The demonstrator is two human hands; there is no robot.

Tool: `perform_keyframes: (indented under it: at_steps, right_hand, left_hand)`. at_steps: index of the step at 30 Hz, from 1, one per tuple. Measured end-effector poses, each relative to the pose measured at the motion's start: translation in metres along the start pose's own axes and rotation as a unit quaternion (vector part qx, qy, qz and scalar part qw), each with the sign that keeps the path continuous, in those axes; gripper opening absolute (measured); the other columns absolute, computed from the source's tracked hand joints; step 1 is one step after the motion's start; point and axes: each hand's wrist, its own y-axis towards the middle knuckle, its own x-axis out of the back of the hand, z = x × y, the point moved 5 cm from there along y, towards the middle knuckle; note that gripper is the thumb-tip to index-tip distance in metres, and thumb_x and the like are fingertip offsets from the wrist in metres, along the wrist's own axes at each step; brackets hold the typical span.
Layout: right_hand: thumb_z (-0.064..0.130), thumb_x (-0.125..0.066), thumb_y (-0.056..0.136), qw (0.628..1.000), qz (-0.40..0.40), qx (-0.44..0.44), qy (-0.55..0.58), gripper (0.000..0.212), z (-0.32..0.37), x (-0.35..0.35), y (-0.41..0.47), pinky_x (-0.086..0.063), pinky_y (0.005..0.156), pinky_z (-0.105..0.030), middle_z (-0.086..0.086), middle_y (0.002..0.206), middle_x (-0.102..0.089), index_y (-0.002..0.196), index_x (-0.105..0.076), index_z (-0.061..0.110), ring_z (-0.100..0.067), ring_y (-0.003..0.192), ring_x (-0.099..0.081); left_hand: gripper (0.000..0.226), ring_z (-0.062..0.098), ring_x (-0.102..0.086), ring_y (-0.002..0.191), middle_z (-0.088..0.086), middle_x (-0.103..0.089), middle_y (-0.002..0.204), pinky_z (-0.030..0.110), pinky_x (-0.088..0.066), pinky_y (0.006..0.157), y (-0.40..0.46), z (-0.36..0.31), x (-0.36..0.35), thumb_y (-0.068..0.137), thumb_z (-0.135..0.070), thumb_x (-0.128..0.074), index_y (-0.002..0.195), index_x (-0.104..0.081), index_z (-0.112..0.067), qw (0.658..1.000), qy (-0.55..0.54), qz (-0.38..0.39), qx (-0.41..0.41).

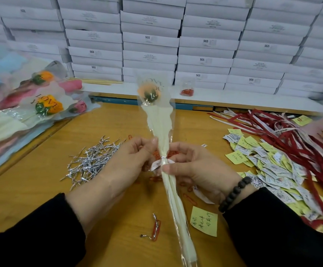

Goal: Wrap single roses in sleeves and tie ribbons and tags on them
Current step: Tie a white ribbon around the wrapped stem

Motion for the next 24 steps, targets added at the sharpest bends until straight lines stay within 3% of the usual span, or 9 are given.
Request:
perform_keyframes:
  at_steps: [2,4,7,10,12,16,20,21,24]
  right_hand:
    - [-0.011,-0.063,0.077,1.000,-0.020,0.008,0.013,0.025,0.002,0.004,-0.001,-0.038,0.037,-0.009,-0.008,0.071,-0.063,0.097,-0.058,0.004,-0.004,0.043,-0.057]
    - [-0.013,-0.062,0.077,0.999,-0.039,0.016,0.025,0.022,0.004,0.008,-0.001,-0.036,0.035,-0.009,-0.009,0.069,-0.059,0.090,-0.056,0.004,-0.003,0.039,-0.054]
    - [-0.015,-0.060,0.078,0.997,-0.062,0.022,0.043,0.022,0.006,0.012,-0.001,-0.035,0.034,-0.008,-0.011,0.071,-0.057,0.088,-0.053,0.004,-0.001,0.036,-0.052]
    - [-0.014,-0.060,0.078,0.996,-0.058,0.021,0.057,0.022,0.006,0.012,-0.002,-0.034,0.032,-0.008,-0.011,0.071,-0.057,0.091,-0.051,0.001,-0.001,0.033,-0.050]
    - [-0.014,-0.060,0.078,0.997,-0.047,0.018,0.058,0.021,0.006,0.011,-0.002,-0.032,0.031,-0.008,-0.007,0.063,-0.057,0.092,-0.051,0.001,-0.001,0.031,-0.047]
    - [-0.009,-0.063,0.078,0.999,-0.030,0.003,0.027,0.019,0.003,0.009,-0.001,-0.027,0.030,-0.010,-0.007,0.065,-0.060,0.086,-0.054,0.005,-0.002,0.030,-0.038]
    - [-0.006,-0.066,0.077,0.999,-0.043,-0.009,0.002,0.021,0.001,0.010,0.000,-0.025,0.030,-0.012,-0.025,0.084,-0.055,0.083,-0.051,0.007,-0.004,0.030,-0.034]
    - [-0.005,-0.066,0.077,0.999,-0.049,-0.012,-0.007,0.020,0.000,0.012,0.001,-0.024,0.030,-0.013,-0.023,0.081,-0.056,0.082,-0.051,0.008,-0.004,0.030,-0.034]
    - [0.004,-0.068,0.079,0.996,-0.068,-0.022,-0.045,0.019,-0.003,0.017,0.001,-0.021,0.030,-0.014,-0.001,0.047,-0.049,0.077,-0.050,0.011,-0.004,0.031,-0.033]
  left_hand:
    - [0.031,0.005,-0.049,0.052,0.002,-0.055,0.064,0.021,-0.042,0.056,0.003,-0.001,0.010,0.089,-0.040,-0.050,0.081,-0.055,-0.010,0.996,0.055,-0.063,-0.018]
    - [0.039,0.004,-0.046,0.046,0.002,-0.053,0.058,0.020,-0.037,0.052,0.004,-0.002,0.019,0.090,-0.042,-0.048,0.068,-0.054,-0.011,0.991,0.072,-0.109,-0.032]
    - [0.055,0.011,-0.047,0.038,0.003,-0.053,0.047,0.018,-0.032,0.036,0.004,0.005,0.011,0.085,-0.052,-0.047,0.052,-0.064,-0.012,0.998,0.043,-0.011,0.048]
    - [0.055,0.014,-0.050,0.039,0.005,-0.056,0.050,0.017,-0.032,0.036,-0.001,0.014,-0.006,0.074,-0.058,-0.047,0.065,-0.072,-0.010,0.986,0.019,0.110,0.122]
    - [0.050,0.013,-0.048,0.040,0.005,-0.054,0.052,0.016,-0.033,0.036,-0.001,0.018,-0.011,0.073,-0.054,-0.050,0.073,-0.069,-0.007,0.981,-0.043,0.123,0.144]
    - [0.028,0.009,-0.045,0.043,0.001,-0.050,0.055,0.016,-0.032,0.036,0.000,0.018,-0.013,0.073,-0.037,-0.059,0.081,-0.063,-0.010,0.974,-0.164,0.065,0.141]
    - [0.031,0.006,-0.047,0.047,-0.001,-0.054,0.058,0.016,-0.032,0.041,0.004,0.014,-0.003,0.073,-0.022,-0.061,0.098,-0.066,-0.004,0.974,-0.212,0.002,0.081]
    - [0.028,0.006,-0.049,0.048,-0.002,-0.057,0.058,0.015,-0.034,0.041,0.004,0.012,-0.001,0.072,-0.021,-0.061,0.095,-0.066,-0.005,0.973,-0.219,-0.005,0.070]
    - [0.013,0.006,-0.056,0.052,0.000,-0.061,0.061,0.015,-0.041,0.043,0.004,0.010,0.000,0.070,-0.020,-0.062,0.079,-0.060,-0.011,0.973,-0.225,-0.023,0.037]
